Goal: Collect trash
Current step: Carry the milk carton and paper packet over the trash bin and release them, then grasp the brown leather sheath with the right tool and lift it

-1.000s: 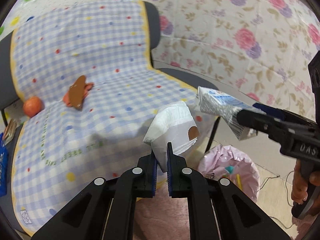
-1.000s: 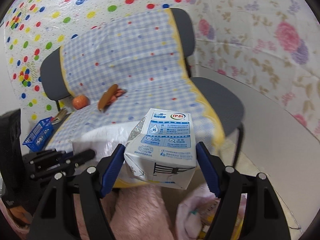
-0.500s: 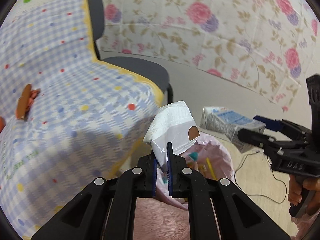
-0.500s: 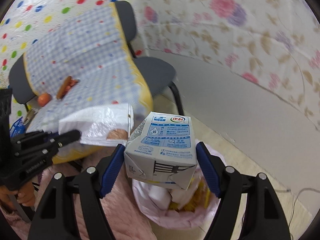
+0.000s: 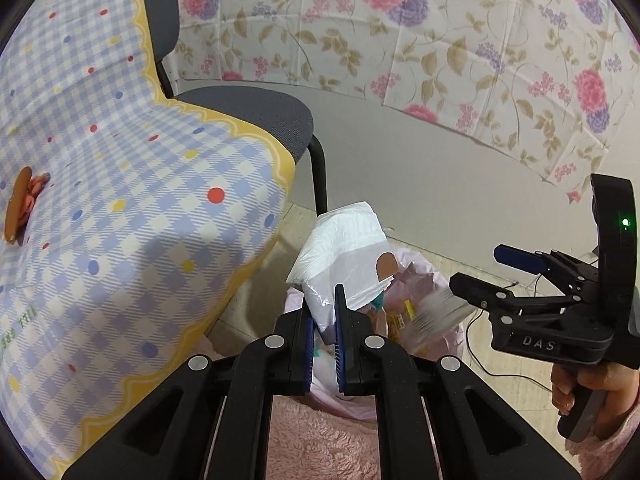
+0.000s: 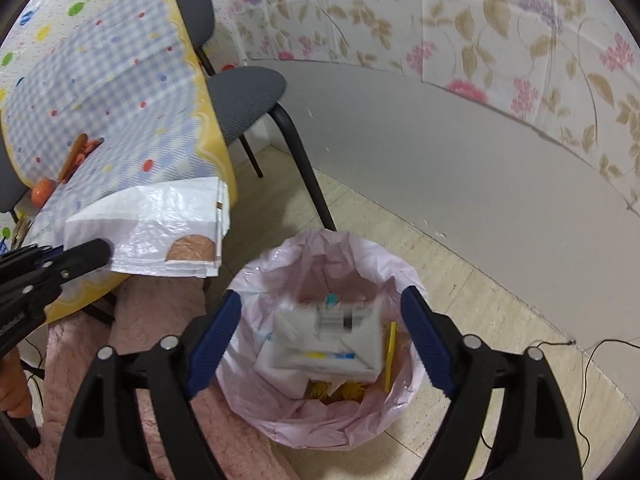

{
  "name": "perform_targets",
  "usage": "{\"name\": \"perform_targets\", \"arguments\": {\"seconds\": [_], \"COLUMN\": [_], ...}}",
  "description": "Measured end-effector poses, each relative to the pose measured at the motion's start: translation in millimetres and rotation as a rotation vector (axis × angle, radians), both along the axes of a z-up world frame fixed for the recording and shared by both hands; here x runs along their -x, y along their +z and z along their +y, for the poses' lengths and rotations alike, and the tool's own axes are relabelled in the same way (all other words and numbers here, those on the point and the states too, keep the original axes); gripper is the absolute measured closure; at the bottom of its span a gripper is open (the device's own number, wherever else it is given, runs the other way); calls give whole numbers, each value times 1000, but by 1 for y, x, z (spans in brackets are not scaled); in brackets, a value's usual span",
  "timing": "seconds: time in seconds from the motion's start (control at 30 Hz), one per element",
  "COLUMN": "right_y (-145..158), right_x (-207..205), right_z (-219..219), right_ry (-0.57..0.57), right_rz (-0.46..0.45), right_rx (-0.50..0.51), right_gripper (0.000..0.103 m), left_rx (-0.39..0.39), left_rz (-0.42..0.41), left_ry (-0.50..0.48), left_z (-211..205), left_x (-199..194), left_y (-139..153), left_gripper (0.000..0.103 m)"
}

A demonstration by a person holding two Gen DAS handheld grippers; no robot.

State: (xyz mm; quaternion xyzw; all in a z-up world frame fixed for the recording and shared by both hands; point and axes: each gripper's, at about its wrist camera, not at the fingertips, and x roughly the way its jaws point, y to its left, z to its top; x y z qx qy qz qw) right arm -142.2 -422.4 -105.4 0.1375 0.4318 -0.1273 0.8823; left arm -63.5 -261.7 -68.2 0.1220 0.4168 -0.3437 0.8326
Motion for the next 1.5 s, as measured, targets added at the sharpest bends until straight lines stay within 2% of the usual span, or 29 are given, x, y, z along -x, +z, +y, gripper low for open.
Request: {"name": "perform_targets", "arguments": {"seconds": [0.17,0.27,0.3,0.33,0.4,0.47,0.63,0.73,0.87,1.1,1.33,1.4,1.5], "right_y": [17,28,32,34,39,41,46,51,60,74,89,92,94], "right_x": [5,10,11,13,15,16,12,8,0,-28,-71,-84,-106], "right_z": [-9,-17,-20,-22,-23,-22,-13,-2,14,47,108,124,152], "right_ry": [-28,-50,-58,-64,-70,-69,-45,-14,32,149,331,377,438], "right_rz": [-54,-87,-98,-105,-115,-121,-131,-144,-166,-206,-224,-229,-232], "right_rx": [9,10,6,6,10,11,7,4,6,-17,-1,1,6], "right_gripper": [21,21,21,21,21,21,21,21,21,21,21,25,36], "left_rx": [-18,-31,-42,-49,-55,-55,-29,-13,15,52,17,11,13], "left_rz": [11,26,37,38,26,26,27,22,-5,-55,-131,-154,-176], "left_ry": [-31,-87,-115,-133,-150,-146,-25,49,152,278,436,510,620], "left_z": [-12,-25,-30,-34,-36,-34,-4,18,53,107,161,184,218], "left_x": [0,5,9,12,16,16,2,-5,-9,-16,-27,-32,-41], "left_y": [-6,-11,-14,-16,-17,-18,-13,-7,6,25,33,37,43], "left_gripper": [94,89,77,59,40,36,21,15,14,14,14,14,14]}}
